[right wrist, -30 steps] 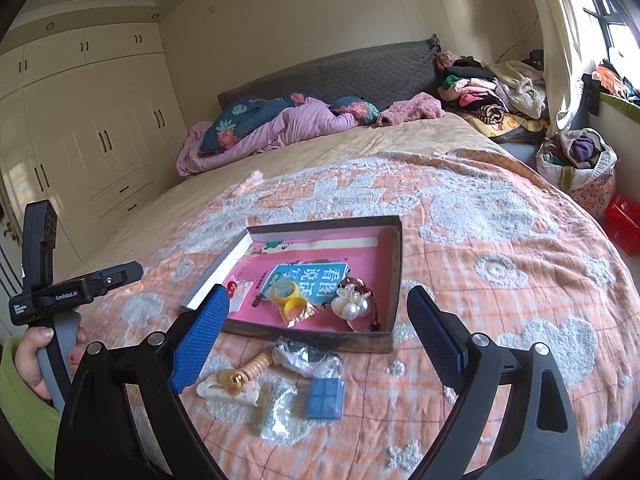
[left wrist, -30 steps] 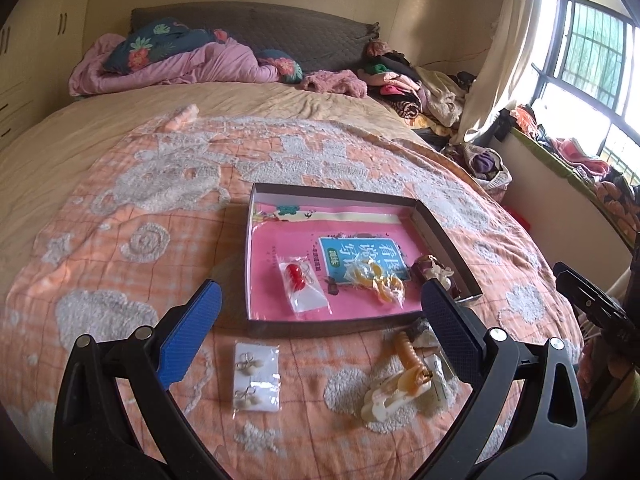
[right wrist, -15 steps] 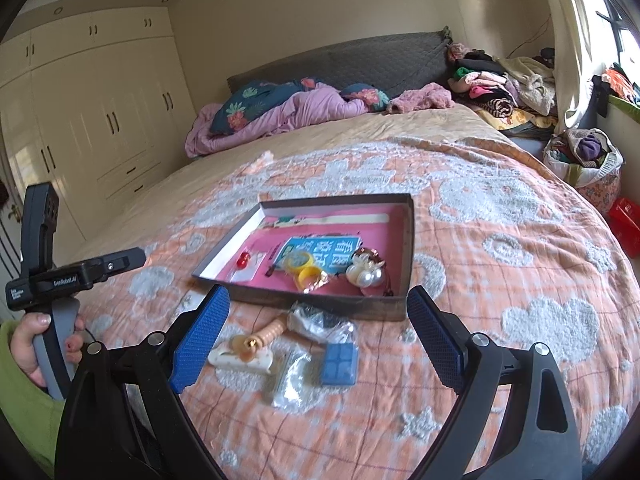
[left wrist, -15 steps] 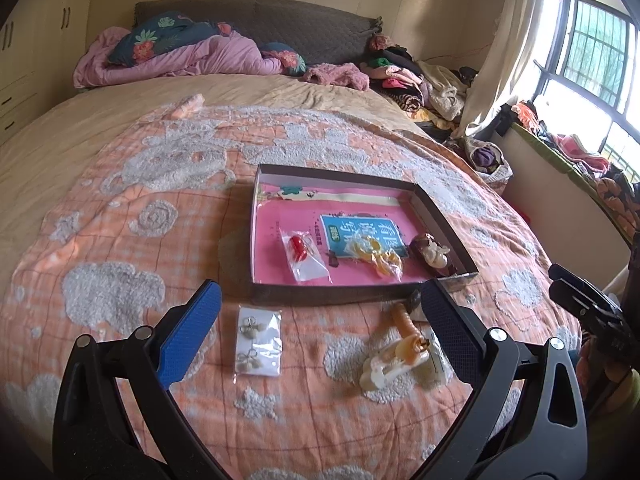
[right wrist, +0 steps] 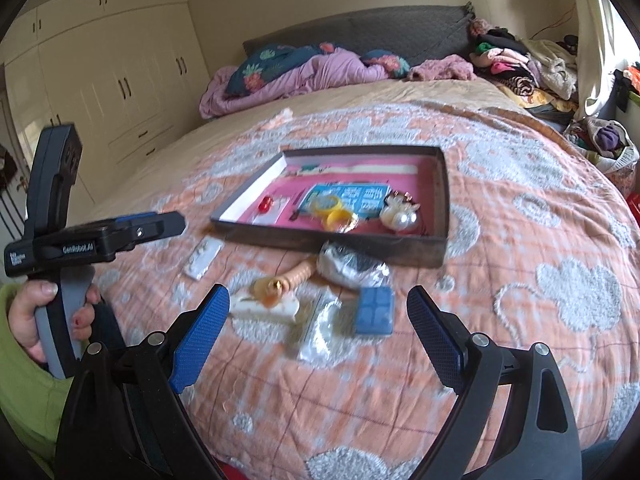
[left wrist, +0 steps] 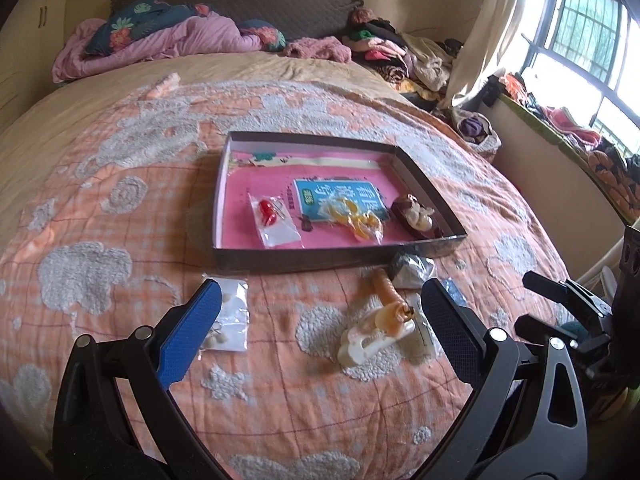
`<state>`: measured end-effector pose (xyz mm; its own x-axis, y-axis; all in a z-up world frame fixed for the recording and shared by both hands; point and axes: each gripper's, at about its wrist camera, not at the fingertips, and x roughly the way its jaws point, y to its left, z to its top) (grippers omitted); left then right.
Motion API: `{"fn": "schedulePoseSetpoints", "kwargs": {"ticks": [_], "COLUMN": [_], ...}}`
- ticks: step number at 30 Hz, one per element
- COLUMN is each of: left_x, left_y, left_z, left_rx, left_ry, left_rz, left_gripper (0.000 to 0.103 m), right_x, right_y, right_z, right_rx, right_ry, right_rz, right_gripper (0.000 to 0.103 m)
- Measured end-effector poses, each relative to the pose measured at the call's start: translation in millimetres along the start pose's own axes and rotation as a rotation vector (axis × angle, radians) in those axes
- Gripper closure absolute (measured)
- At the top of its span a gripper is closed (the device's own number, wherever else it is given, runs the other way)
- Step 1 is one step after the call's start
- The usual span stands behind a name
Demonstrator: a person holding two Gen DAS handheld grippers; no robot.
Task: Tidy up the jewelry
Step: 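Grasp the silver foil packet with the right tool while the left tool grasps the orange spiral clip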
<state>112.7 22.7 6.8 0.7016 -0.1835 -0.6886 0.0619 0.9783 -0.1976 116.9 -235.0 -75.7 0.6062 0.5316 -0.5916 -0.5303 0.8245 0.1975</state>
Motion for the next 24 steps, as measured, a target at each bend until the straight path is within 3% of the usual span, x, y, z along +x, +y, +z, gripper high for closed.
{"fn": "schedulePoseSetpoints", "kwargs": {"ticks": [5, 15, 20, 24], "left_x": [9, 34, 54, 75], "left_y": [-5, -13, -14, -16], "left_z": [-3, -6, -1, 5], "left_rx": [0.014, 0.023, 0.002, 0.000], "left_ry": [0.022, 0.081, 0.137, 0.191], "left_rz": [-0.022, -0.080, -0.140, -0.172], "left_gripper": [0.010, 0.010, 0.030, 0.034], "right_x": [15, 43, 55, 64], "right_y": [5, 3, 2, 4], "right_z": [-9, -22, -27, -31], "right_rx": [-0.015, -0.011, -0.016, -0.025], "right_ry": [0.045, 0.114, 0.142, 0.164], "right_rz": [0.002, 0.010, 0.005, 0.009], "right_gripper": [0.018, 0.040, 0.051, 0.060]}}
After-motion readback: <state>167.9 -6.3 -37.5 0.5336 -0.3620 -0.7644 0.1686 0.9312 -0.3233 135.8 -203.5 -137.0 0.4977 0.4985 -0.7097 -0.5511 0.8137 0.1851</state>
